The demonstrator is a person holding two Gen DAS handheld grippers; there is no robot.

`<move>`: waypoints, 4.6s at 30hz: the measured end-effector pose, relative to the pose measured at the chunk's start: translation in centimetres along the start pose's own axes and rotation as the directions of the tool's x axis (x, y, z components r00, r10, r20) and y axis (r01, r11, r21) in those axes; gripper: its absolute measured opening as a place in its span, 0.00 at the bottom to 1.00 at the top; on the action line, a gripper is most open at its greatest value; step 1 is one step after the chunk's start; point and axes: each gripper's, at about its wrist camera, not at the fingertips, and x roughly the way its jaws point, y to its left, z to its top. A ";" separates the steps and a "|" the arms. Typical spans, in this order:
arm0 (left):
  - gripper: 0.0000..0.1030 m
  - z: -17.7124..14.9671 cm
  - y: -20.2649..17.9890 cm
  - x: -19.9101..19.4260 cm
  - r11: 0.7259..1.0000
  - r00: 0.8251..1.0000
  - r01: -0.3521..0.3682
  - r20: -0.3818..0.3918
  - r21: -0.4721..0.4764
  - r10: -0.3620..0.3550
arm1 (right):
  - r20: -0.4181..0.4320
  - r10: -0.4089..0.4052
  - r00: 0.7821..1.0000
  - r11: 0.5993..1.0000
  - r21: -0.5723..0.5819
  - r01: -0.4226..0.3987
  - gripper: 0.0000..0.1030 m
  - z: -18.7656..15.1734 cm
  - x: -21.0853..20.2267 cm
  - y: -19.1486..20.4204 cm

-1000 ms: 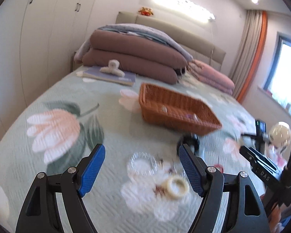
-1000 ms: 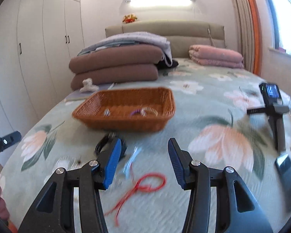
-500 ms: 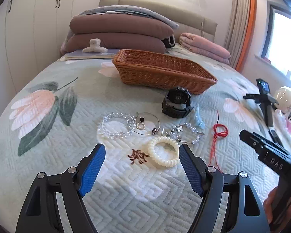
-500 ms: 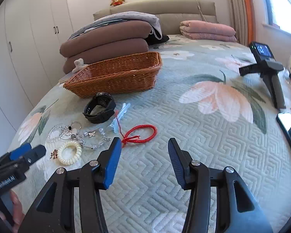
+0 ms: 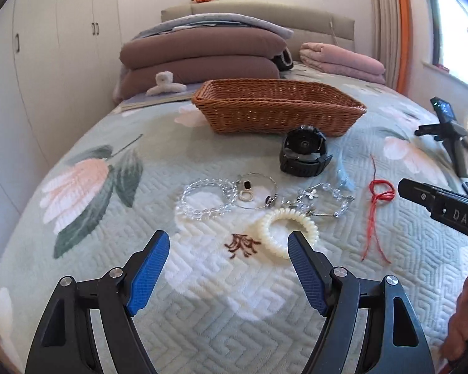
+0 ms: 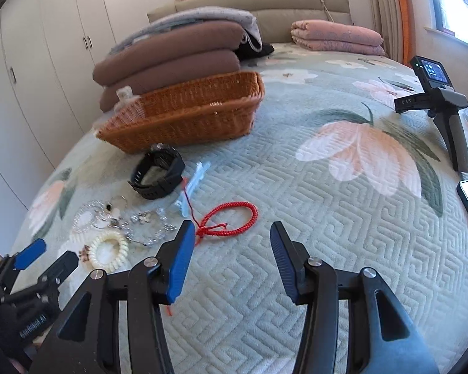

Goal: Organize jewelry
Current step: 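Withdraw both tools from the basket back toward the jewelry, then grasp the white coil hair tie with the left tool while the right tool grasps the red string bracelet, then carry both items into the wicker basket and open both tools, then withdraw both tools from the basket back toward the jewelry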

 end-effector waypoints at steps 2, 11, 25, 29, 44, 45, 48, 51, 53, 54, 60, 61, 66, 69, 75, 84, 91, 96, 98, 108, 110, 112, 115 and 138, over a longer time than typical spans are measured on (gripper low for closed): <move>0.78 -0.1 0.0 0.1 1.000 1.000 0.020 -0.018 -0.024 -0.021 | -0.021 -0.015 1.000 1.000 -0.002 0.015 0.52 0.0 0.6 -0.1; 0.78 0.7 -0.5 1.5 0.990 0.995 0.072 -0.059 -0.120 -0.080 | -0.072 -0.022 0.997 0.999 0.032 0.025 0.47 1.2 3.0 -0.9; 0.18 0.8 -2.2 3.9 0.994 0.987 0.061 -0.144 -0.095 -0.074 | -0.089 -0.086 0.992 0.996 -0.028 0.083 0.08 1.7 4.9 0.0; 0.11 0.7 -2.3 3.5 0.993 0.987 0.084 -0.132 -0.086 -0.095 | -0.072 -0.089 0.993 0.996 -0.015 0.088 0.06 1.5 4.5 -0.1; 0.10 3.8 -1.0 -0.6 0.977 0.980 0.197 0.025 -0.086 -0.195 | 0.105 -0.025 0.994 1.000 0.013 0.024 0.06 3.6 -1.2 0.0; 0.10 4.4 -1.0 -0.9 0.976 0.979 0.201 0.037 -0.080 -0.198 | 0.119 -0.022 0.993 1.000 0.015 0.021 0.06 4.1 -1.6 0.0; 0.10 6.2 -0.4 -1.3 0.973 0.974 0.220 0.072 -0.075 -0.215 | 0.147 0.006 0.989 1.000 0.030 -0.011 0.06 6.0 -2.2 0.1; 0.10 8.7 0.2 -1.3 0.973 0.969 0.224 0.121 -0.055 -0.216 | 0.178 0.019 0.984 1.000 0.010 -0.021 0.06 8.4 -2.2 0.6; 0.10 11.1 0.7 -0.7 0.975 0.966 0.218 0.149 -0.036 -0.210 | 0.199 0.021 0.980 1.000 -0.006 -0.020 0.06 10.1 -1.9 1.0; 0.10 12.3 0.9 -0.4 0.977 0.964 0.214 0.166 -0.021 -0.207 | 0.209 0.023 0.978 1.000 -0.010 -0.021 0.06 11.2 -1.7 1.2; 0.10 18.3 1.2 3.0 0.976 0.952 0.217 0.219 0.017 -0.215 | 0.217 0.051 0.975 0.999 -0.021 -0.048 0.06 17.1 1.7 2.6; 0.10 19.3 1.1 4.0 0.973 0.950 0.229 0.213 0.016 -0.227 | 0.212 0.050 0.976 0.999 -0.025 -0.046 0.06 17.9 2.5 2.8; 0.10 22.3 -0.6 8.3 0.976 0.958 0.213 0.183 0.050 -0.218 | 0.135 0.039 0.990 0.998 -0.045 -0.034 0.06 20.8 6.9 3.4; 0.10 23.0 -1.9 11.0 0.971 0.962 0.234 0.134 0.050 -0.239 | 0.064 0.036 0.997 0.999 -0.031 -0.034 0.05 21.5 9.9 3.2; 0.10 22.6 -3.2 15.3 0.967 0.966 0.253 0.054 -0.002 -0.253 | -0.057 0.015 0.998 1.000 0.012 -0.014 0.05 21.6 14.5 2.4; 0.09 21.1 -4.2 18.0 0.967 0.967 0.256 -0.004 -0.016 -0.256 | -0.085 -0.001 0.996 1.000 0.009 0.002 0.05 20.3 16.4 1.8; 0.09 20.4 -3.8 18.8 0.964 0.964 0.265 -0.018 -0.031 -0.265 | -0.093 -0.016 0.996 1.000 -0.024 0.014 0.05 20.3 17.1 2.3; 0.09 20.2 -3.4 19.2 0.962 0.963 0.269 -0.022 -0.037 -0.270 | -0.133 -0.008 0.991 1.000 -0.008 0.007 0.05 20.2 18.2 2.0; 0.09 20.2 -3.3 19.2 0.960 0.961 0.276 -0.018 -0.038 -0.277 | -0.141 0.007 0.990 1.000 0.013 -0.006 0.07 20.2 18.4 1.6; 0.66 20.7 -1.4 15.1 0.948 0.944 0.313 0.121 -0.047 -0.306 | -0.032 0.097 0.995 0.994 0.052 -0.095 0.36 19.4 15.6 1.0; 0.69 20.9 -1.1 13.8 0.948 0.940 0.316 0.150 -0.038 -0.307 | 0.016 0.119 0.993 0.992 0.050 -0.119 0.41 19.0 14.2 1.0; 0.73 20.9 -0.5 12.0 0.949 0.934 0.316 0.187 -0.025 -0.306 | 0.059 0.126 0.990 0.991 0.034 -0.128 0.41 18.7 12.6 1.2; 0.74 20.7 0.4 9.6 0.959 0.936 0.285 0.216 -0.006 -0.277 | 0.086 0.131 0.988 0.991 0.003 -0.131 0.41 18.0 10.0 1.5; 0.75 6.2 10.4 2.0 0.973 0.982 0.190 0.041 -0.133 -0.186 | 0.002 0.161 0.987 0.980 -0.122 -0.160 0.42 4.1 0.0 2.9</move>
